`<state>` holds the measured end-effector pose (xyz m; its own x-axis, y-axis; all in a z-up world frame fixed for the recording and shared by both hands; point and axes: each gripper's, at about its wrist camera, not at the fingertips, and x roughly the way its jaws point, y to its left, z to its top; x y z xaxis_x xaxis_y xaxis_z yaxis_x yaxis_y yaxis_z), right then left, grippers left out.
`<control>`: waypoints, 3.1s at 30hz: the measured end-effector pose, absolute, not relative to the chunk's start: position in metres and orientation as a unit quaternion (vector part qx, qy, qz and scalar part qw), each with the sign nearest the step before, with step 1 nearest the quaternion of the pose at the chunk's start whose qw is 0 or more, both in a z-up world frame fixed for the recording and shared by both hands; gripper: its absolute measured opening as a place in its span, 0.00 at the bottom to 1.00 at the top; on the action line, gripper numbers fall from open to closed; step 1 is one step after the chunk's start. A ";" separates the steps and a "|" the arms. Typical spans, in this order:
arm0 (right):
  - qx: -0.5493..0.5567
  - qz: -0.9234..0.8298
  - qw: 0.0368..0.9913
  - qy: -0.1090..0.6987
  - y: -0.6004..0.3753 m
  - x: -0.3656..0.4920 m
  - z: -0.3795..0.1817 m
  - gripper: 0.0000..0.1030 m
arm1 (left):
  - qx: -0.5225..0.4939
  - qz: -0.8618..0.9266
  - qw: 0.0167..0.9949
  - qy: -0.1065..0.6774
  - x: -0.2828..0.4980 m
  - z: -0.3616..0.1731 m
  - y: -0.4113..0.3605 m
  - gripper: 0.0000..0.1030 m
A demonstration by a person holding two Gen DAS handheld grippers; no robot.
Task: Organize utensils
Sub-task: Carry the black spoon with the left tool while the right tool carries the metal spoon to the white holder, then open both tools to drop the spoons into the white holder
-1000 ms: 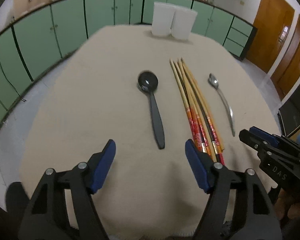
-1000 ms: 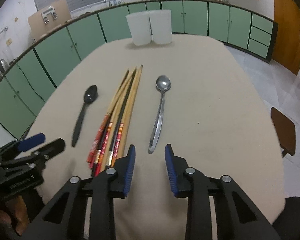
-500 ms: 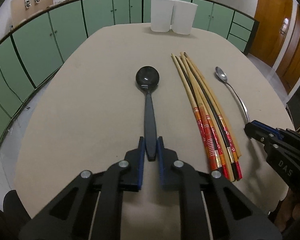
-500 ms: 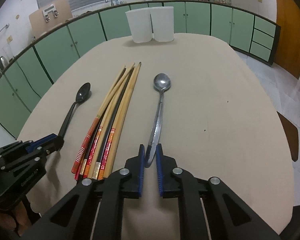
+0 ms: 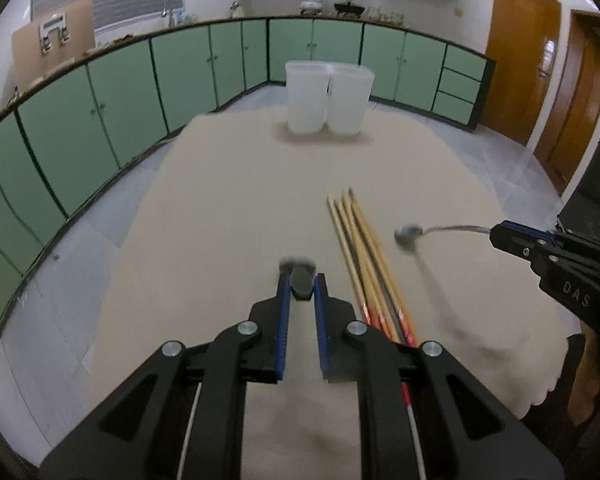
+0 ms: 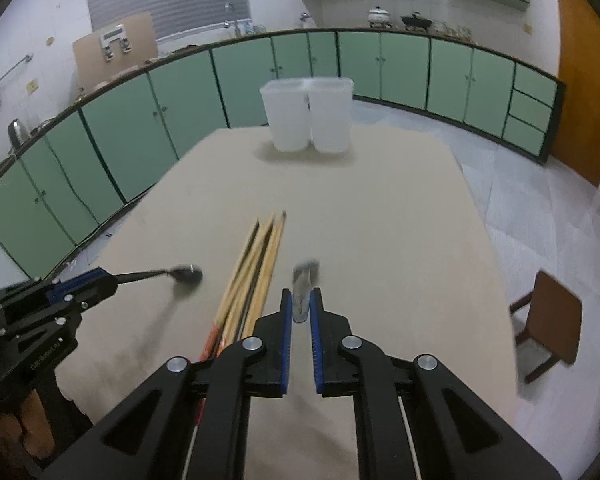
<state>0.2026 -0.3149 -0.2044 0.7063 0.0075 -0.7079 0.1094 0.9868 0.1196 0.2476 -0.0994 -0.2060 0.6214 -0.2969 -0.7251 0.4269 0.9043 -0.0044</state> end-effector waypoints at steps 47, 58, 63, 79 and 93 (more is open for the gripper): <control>0.071 0.009 0.917 0.393 -0.410 0.470 -0.015 0.06 | 0.084 -0.265 0.904 0.325 0.507 -0.032 -0.221 0.11; 0.081 -0.008 0.899 0.429 -0.437 0.537 -0.099 0.02 | 0.073 -0.257 0.887 0.376 0.575 -0.114 -0.244 0.11; 0.084 -0.011 0.893 0.443 -0.444 0.534 -0.121 0.04 | 0.059 -0.246 0.887 0.387 0.583 -0.129 -0.234 0.17; 0.105 -0.019 0.935 0.338 -0.440 0.379 -0.069 0.30 | 0.041 -0.227 0.933 0.277 0.440 -0.063 -0.131 0.79; 0.016 -0.043 0.957 0.287 -0.313 0.136 -0.179 0.59 | 0.053 -0.237 0.936 0.253 0.220 -0.151 -0.047 0.88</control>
<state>0.1363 -0.3127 -0.1795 0.8316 -0.0723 -0.5506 0.0909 0.9958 0.0066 0.2196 -0.0473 -0.1510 0.7596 -0.4163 -0.4996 0.4700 0.8824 -0.0208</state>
